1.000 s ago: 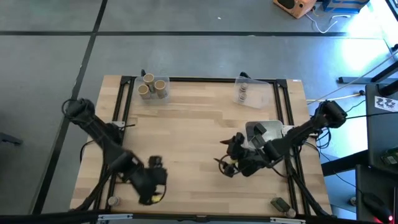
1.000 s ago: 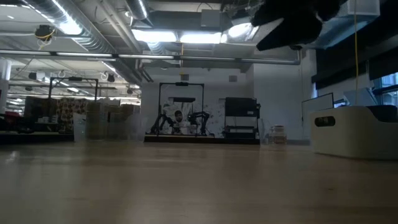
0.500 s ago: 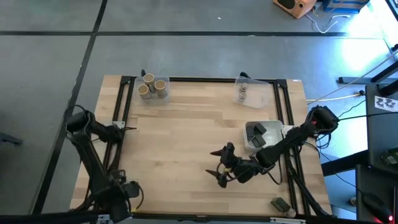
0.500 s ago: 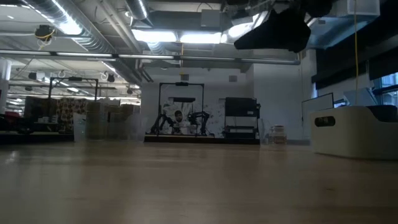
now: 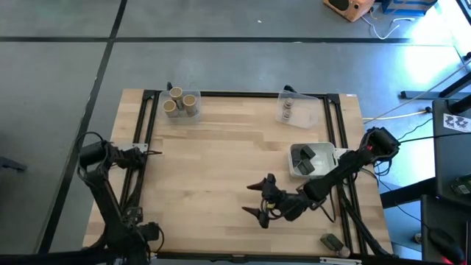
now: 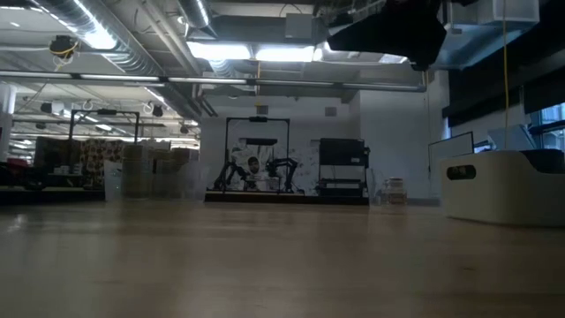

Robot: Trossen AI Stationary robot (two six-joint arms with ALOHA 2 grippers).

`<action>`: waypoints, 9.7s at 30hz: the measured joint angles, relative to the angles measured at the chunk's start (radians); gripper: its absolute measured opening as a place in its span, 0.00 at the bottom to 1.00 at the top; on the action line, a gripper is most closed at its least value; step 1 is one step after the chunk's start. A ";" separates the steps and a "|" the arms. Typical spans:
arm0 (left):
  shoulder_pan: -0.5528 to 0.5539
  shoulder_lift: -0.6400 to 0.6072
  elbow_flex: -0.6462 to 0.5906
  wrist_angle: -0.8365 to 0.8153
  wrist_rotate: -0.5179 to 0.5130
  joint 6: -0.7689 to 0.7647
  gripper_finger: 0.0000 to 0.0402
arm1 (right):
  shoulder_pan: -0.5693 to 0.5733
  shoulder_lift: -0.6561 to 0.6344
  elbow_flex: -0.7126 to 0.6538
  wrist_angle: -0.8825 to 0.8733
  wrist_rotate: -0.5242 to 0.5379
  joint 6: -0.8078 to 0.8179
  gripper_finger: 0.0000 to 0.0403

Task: Sort spices by type
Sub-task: Put the left brown seasoning bottle into the right transparent bin, then put the black seasoning can into the white bin

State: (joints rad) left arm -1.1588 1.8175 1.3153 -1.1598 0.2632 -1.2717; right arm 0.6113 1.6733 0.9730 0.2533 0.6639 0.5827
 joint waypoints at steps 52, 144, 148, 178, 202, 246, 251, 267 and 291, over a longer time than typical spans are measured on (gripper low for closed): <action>0.015 0.000 -0.084 0.103 -0.143 0.173 0.48 | 0.000 0.000 0.000 0.006 -0.002 -0.015 0.94; 1.229 -0.391 -0.406 0.755 -0.363 1.386 0.62 | -0.370 -0.228 -0.264 -0.098 -0.177 -0.329 0.94; 1.206 -0.478 -0.561 0.904 -0.363 1.332 0.62 | -0.406 -0.176 -0.276 0.039 -0.236 -0.382 0.94; 1.178 -0.516 -0.722 1.151 -0.363 1.271 0.62 | -0.476 0.207 -0.252 0.380 -0.256 -0.438 0.52; 1.179 -0.515 -0.722 1.175 -0.363 1.259 0.62 | -0.485 -0.408 -0.252 -0.299 0.212 -0.474 0.45; 1.178 -0.515 -0.722 1.208 -0.363 1.226 0.62 | -1.208 -0.446 -0.589 -0.195 -0.056 -0.196 0.55; 1.178 -0.515 -0.722 1.208 -0.363 1.226 0.62 | -1.208 -0.461 -0.582 -0.197 -0.044 -0.219 0.58; 1.178 -0.515 -0.722 1.240 -0.363 1.222 0.62 | -0.780 -0.656 -0.259 -0.562 -0.435 -0.378 0.58; 1.178 -0.515 -0.721 1.301 -0.363 1.199 0.62 | -0.035 -0.524 0.052 -0.983 -0.270 0.178 0.58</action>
State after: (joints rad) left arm 0.0192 1.3025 0.5941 0.1407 -0.1001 -0.0731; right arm 0.5761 1.1495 1.0249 -0.7301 0.3936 0.7607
